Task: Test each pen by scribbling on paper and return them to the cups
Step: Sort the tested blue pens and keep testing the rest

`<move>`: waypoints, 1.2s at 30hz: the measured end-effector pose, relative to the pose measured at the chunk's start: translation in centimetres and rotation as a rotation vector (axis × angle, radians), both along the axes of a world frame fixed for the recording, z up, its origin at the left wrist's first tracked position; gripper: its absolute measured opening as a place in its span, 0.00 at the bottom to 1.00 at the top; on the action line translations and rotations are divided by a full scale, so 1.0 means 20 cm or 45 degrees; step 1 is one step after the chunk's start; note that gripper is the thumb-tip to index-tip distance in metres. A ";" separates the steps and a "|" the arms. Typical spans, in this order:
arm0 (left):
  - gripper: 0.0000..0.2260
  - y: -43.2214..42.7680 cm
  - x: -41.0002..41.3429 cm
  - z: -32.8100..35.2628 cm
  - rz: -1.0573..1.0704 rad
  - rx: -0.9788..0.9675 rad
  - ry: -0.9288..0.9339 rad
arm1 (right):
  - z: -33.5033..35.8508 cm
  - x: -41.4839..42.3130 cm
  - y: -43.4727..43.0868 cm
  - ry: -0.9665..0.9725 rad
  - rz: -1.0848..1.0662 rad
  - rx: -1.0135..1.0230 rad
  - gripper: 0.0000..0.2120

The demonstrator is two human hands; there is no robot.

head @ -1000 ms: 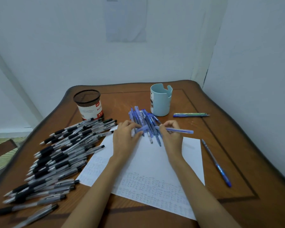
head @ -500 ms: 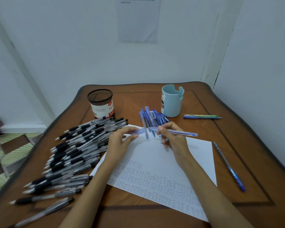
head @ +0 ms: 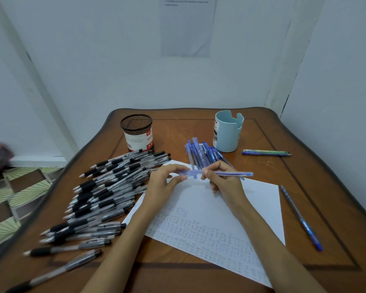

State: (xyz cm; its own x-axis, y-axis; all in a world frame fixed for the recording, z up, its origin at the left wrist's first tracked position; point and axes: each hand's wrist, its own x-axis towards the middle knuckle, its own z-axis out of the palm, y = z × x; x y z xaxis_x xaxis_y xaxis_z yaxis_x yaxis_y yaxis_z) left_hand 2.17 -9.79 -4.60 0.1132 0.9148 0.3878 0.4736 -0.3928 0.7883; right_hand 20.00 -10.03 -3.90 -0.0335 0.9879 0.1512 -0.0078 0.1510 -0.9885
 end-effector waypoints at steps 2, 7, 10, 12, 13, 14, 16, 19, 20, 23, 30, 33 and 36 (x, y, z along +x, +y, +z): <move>0.08 0.00 0.01 -0.01 -0.033 0.012 0.032 | -0.01 0.00 -0.01 -0.057 0.039 0.047 0.05; 0.08 -0.01 0.02 0.00 -0.073 -0.038 0.005 | 0.08 0.02 -0.01 -0.053 0.187 -0.211 0.16; 0.10 0.01 0.01 -0.01 -0.088 0.016 0.010 | 0.13 0.02 0.00 0.004 0.308 -0.413 0.31; 0.11 0.01 0.01 -0.01 -0.099 0.112 -0.008 | 0.12 0.00 0.00 -0.019 0.301 -0.389 0.25; 0.11 0.02 0.00 -0.01 -0.104 0.137 -0.034 | 0.09 -0.01 0.00 -0.030 0.260 -0.343 0.22; 0.10 0.03 0.00 -0.01 -0.110 0.146 -0.047 | 0.07 -0.02 0.00 -0.037 0.210 -0.299 0.20; 0.11 0.03 -0.01 -0.02 -0.130 0.150 -0.019 | 0.03 -0.03 0.00 -0.034 0.162 -0.247 0.16; 0.09 0.04 -0.01 -0.04 -0.154 0.092 0.007 | 0.01 -0.03 -0.02 -0.088 0.221 -0.146 0.19; 0.10 0.04 -0.01 -0.04 -0.166 0.078 -0.001 | 0.01 -0.03 -0.02 -0.087 0.241 -0.156 0.22; 0.10 0.05 -0.01 -0.03 -0.199 0.077 -0.042 | 0.02 -0.04 -0.01 0.101 0.179 -0.230 0.14; 0.15 0.05 -0.02 -0.05 -0.002 0.126 0.166 | 0.05 0.01 0.01 0.222 -0.259 -0.020 0.09; 0.15 0.07 -0.04 -0.08 0.102 0.093 0.281 | 0.02 0.09 0.04 -0.106 -0.420 0.249 0.09; 0.12 0.06 -0.03 -0.08 0.118 0.107 0.375 | -0.03 0.16 0.08 -0.836 -0.470 0.525 0.20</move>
State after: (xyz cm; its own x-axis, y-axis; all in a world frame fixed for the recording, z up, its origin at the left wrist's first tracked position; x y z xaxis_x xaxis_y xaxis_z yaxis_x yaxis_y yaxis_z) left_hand 1.58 -8.59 -6.26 0.1492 0.8926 0.4254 0.7134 -0.3950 0.5788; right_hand 23.12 -8.49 -4.54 0.0725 0.8231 0.5633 0.6672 0.3797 -0.6408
